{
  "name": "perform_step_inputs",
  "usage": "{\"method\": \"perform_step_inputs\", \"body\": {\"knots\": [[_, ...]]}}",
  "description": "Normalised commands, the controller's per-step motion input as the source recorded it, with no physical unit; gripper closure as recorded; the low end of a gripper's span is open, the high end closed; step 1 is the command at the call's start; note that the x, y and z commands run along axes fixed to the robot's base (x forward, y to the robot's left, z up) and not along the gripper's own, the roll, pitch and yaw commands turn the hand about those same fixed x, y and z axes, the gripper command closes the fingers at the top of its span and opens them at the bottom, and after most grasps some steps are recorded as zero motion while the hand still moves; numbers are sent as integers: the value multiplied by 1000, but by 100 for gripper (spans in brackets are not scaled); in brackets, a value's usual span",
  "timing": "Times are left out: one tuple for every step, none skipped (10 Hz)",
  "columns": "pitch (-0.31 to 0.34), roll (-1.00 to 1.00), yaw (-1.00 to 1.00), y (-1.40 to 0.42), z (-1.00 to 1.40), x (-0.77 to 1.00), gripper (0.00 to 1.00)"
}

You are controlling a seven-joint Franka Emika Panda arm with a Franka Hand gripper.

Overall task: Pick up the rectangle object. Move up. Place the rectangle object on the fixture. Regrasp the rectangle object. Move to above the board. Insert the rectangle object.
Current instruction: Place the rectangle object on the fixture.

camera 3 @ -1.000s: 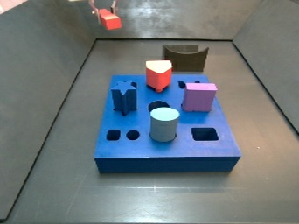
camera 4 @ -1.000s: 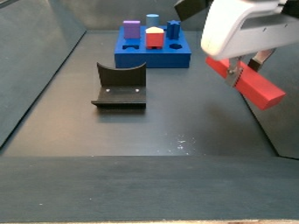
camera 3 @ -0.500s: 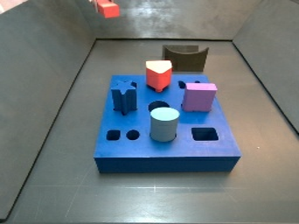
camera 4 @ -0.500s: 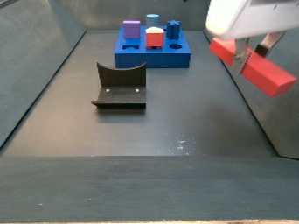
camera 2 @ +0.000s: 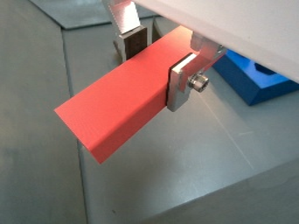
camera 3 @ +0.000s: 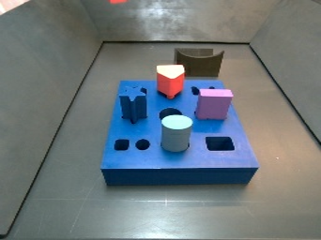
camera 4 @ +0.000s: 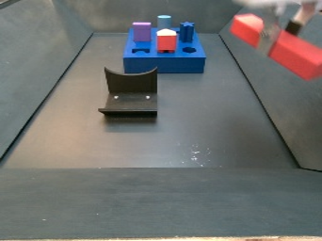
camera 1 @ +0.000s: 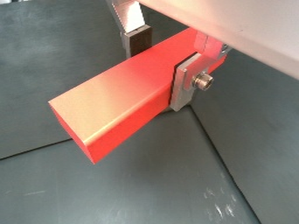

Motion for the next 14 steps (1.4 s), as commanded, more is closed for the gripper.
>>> {"method": "perform_step_inputs", "body": {"knots": [[-96,91,-1000,-441,217,1000,100],[-79,83,-1000,-392,194,1000,100],[-69,73,-1000,-366,181,1000,100],[-46,63,-929,-345,165,1000,100],[-14,43,-686,-318,150,1000,100],[26,19,-399,-283,131,1000,100],[53,5,-243,-255,116,1000,100],[82,-12,-137,-220,100,1000,100],[100,-23,-87,-199,90,1000,100],[109,-30,-59,-187,86,1000,100],[127,-41,-21,-162,75,1000,100],[137,-47,-3,-149,69,1000,100],[148,-49,13,-130,62,1000,100],[147,-54,14,-119,57,1000,100]]}}
